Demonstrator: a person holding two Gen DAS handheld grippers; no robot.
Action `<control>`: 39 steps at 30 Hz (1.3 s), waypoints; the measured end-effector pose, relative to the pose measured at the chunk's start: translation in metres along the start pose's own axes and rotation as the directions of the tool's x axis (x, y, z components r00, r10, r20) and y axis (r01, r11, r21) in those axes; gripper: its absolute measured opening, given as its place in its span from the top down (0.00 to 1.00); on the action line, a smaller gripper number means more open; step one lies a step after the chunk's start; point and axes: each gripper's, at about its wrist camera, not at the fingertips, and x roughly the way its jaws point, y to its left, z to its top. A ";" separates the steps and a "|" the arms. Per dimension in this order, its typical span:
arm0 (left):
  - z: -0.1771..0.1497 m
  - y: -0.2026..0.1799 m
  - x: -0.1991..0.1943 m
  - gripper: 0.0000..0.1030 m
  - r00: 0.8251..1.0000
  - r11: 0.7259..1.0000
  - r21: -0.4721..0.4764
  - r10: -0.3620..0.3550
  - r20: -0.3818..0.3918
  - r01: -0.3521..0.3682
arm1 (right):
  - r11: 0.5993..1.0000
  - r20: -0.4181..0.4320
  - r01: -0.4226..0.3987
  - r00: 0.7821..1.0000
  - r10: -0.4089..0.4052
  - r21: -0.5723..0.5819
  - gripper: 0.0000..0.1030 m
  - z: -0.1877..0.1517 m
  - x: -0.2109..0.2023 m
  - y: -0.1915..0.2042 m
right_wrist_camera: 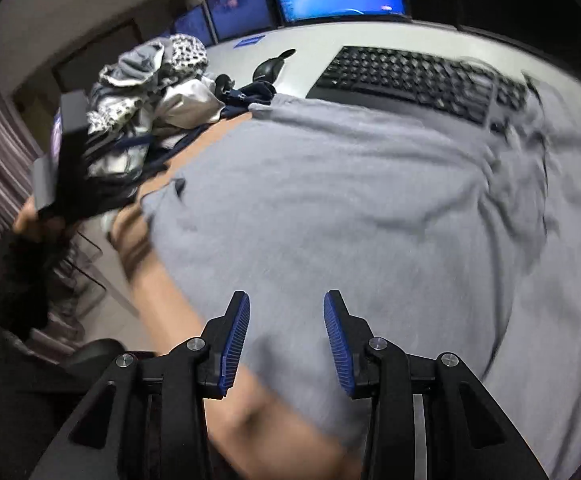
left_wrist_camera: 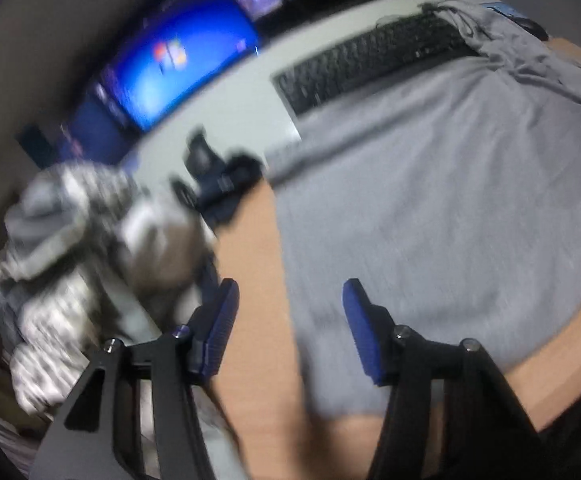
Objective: Fold clothes
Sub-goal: 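Smooth the spread sweatshirt flat with both open grippers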
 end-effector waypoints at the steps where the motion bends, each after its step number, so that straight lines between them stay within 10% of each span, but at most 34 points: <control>1: 0.007 -0.004 -0.003 0.31 0.999 0.998 0.056 -0.039 0.037 0.037 | 1.000 0.002 0.002 1.000 -0.002 0.027 0.55 -0.004 -0.004 -0.004; 4: 0.015 -0.008 -0.002 0.03 0.987 0.973 0.195 -0.140 0.072 0.124 | 0.993 0.037 -0.015 0.999 0.010 0.117 0.55 -0.014 -0.021 -0.019; 10: 0.018 -0.012 0.013 0.05 0.953 0.863 0.426 -0.302 0.005 0.271 | 0.947 0.003 0.265 0.963 -0.270 0.181 0.43 -0.026 -0.083 -0.072; 14: 0.012 -0.020 0.026 0.09 0.924 0.779 0.507 -0.369 -0.103 0.368 | 0.937 -0.049 0.277 0.961 -0.272 0.213 0.43 -0.013 -0.086 -0.098; 18: 0.009 -0.020 0.035 0.29 0.869 0.726 0.484 -0.454 -0.194 0.488 | 0.951 -0.094 0.275 0.960 -0.264 0.140 0.43 -0.001 -0.064 -0.086; 21: 0.010 -0.016 0.036 0.66 0.833 0.703 0.451 -0.502 -0.234 0.550 | 0.960 -0.100 0.263 0.962 -0.253 0.101 0.43 0.004 -0.053 -0.076; 26: 0.001 -0.016 0.029 0.91 0.805 0.659 0.469 -0.528 -0.269 0.588 | 0.970 -0.111 0.240 0.966 -0.235 0.039 0.45 0.013 -0.037 -0.062; 33: 0.007 -0.004 0.028 0.73 0.807 0.657 0.473 -0.525 -0.270 0.587 | 0.975 -0.096 0.188 0.979 -0.178 0.116 0.45 0.007 -0.051 -0.071; 36: 0.010 -0.004 0.030 0.47 0.785 0.602 0.506 -0.520 -0.337 0.617 | 0.972 -0.105 0.201 0.976 -0.188 0.124 0.45 0.004 -0.050 -0.071; 39: 0.016 -0.006 0.036 0.47 0.772 0.574 0.519 -0.515 -0.373 0.633 | 0.971 -0.114 0.201 0.976 -0.186 0.130 0.45 0.000 -0.049 -0.070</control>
